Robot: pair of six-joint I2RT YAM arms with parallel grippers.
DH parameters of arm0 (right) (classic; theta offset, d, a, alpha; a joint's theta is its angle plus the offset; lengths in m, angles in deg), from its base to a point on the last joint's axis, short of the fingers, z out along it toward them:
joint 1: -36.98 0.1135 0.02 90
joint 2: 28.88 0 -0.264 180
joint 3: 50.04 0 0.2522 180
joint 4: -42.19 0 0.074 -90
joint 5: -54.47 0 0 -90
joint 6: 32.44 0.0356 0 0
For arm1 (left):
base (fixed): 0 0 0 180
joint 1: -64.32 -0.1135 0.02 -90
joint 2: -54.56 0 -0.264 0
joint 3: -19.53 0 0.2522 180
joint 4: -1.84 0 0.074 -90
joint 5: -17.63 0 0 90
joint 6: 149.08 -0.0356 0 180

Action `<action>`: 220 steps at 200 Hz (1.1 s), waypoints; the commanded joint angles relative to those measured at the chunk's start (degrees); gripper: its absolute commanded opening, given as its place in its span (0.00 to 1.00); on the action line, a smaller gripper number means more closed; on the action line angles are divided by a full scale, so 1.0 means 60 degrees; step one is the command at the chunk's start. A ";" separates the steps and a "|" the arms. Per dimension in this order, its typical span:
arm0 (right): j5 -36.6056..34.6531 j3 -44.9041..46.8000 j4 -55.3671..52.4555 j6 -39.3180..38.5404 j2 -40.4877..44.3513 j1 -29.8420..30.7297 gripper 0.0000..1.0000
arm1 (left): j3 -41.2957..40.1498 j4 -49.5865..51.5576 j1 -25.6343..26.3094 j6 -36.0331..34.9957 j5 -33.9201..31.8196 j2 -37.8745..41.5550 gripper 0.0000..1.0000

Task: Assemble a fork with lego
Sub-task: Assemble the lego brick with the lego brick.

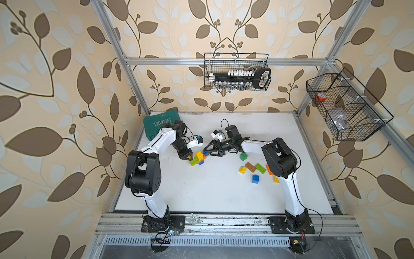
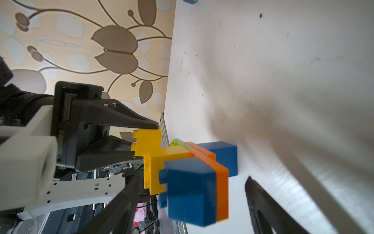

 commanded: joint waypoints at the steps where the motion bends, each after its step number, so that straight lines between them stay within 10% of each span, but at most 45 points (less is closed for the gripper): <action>1: 0.0434 -0.0403 -0.0269 -0.0254 -0.0261 0.0087 0.82 | -0.0238 0.0099 0.0152 0.0250 -0.0202 0.0560 0.00; 220: 0.0797 -0.0307 0.0427 0.0863 -0.0722 0.0187 0.53 | -0.1215 -0.0740 0.0355 0.0665 -0.0690 0.1380 0.00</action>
